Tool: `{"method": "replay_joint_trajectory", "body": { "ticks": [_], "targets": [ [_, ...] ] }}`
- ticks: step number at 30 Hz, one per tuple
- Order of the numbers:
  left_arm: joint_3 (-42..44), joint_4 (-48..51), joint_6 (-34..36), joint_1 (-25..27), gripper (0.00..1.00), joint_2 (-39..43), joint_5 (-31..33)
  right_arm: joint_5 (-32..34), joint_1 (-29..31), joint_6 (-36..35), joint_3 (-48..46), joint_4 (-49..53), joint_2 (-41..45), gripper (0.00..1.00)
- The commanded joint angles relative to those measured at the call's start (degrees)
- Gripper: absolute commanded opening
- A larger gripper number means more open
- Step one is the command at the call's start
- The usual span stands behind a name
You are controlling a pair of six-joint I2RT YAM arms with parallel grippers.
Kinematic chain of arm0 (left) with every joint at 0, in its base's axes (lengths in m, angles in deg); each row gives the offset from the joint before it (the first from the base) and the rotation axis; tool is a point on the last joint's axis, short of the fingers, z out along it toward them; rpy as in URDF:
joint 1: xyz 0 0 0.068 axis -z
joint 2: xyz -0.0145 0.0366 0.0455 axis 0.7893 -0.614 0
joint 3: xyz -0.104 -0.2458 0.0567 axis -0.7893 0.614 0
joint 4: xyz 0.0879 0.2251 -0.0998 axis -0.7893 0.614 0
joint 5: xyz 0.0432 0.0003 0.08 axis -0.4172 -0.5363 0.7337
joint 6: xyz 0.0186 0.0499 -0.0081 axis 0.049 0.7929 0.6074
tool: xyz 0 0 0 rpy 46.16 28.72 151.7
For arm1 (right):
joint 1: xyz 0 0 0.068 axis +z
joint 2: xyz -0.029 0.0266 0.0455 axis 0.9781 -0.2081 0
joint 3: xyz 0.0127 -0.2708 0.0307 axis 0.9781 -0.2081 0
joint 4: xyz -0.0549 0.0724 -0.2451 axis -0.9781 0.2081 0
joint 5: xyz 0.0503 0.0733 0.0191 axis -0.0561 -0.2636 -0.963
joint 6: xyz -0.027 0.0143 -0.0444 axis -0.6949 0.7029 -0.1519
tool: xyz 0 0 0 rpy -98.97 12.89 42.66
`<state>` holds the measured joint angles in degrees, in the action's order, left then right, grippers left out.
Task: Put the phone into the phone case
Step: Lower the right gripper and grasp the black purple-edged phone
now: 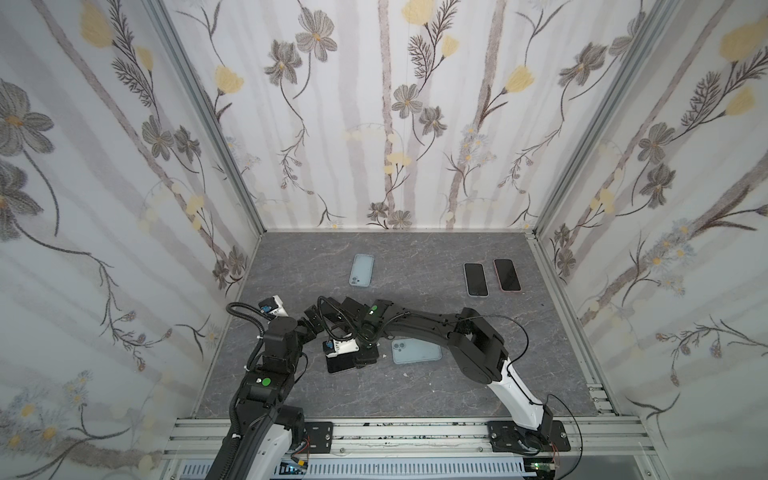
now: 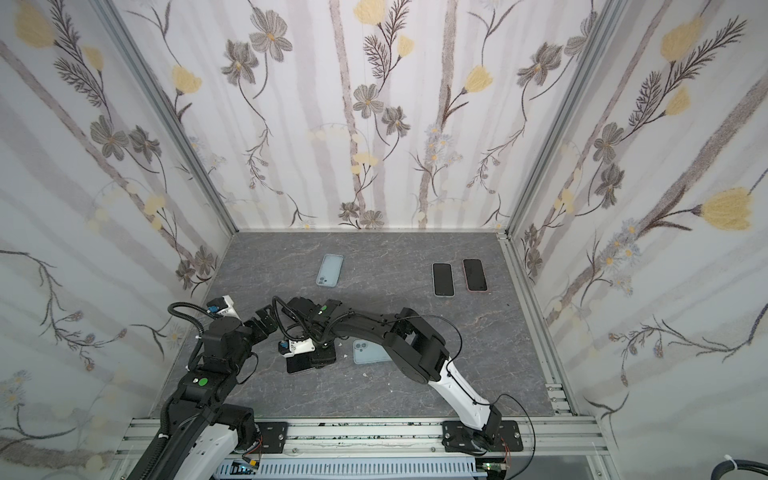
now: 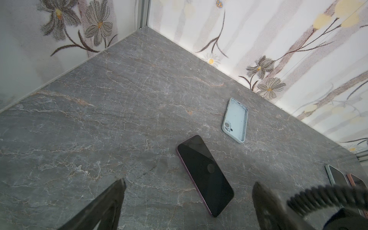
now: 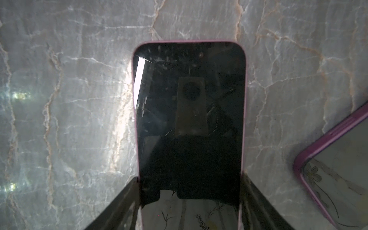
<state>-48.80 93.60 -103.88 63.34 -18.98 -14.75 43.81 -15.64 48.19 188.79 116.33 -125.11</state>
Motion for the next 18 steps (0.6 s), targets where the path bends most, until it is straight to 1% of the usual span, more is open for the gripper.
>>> {"method": "replay_joint_trajectory", "body": {
  "ticks": [1,8,13,18],
  "targets": [
    [0.13,-1.15,-0.63,0.15,1.0,0.26,0.24,-1.24,0.05,1.3,0.44,1.16,1.06,0.61],
    [0.23,-1.23,-0.66,0.16,1.0,0.11,-0.31,-3.64,-0.56,3.69,0.27,0.66,1.76,0.58],
    [0.4,-2.02,-0.54,0.28,1.0,-0.76,-2.94,-3.1,-0.6,4.16,-0.83,-0.44,2.21,0.56],
    [0.1,-1.98,-0.36,0.29,1.0,-2.02,-4.71,-3.16,-0.91,4.58,-3.91,-3.92,4.36,0.55]
  ]
}}
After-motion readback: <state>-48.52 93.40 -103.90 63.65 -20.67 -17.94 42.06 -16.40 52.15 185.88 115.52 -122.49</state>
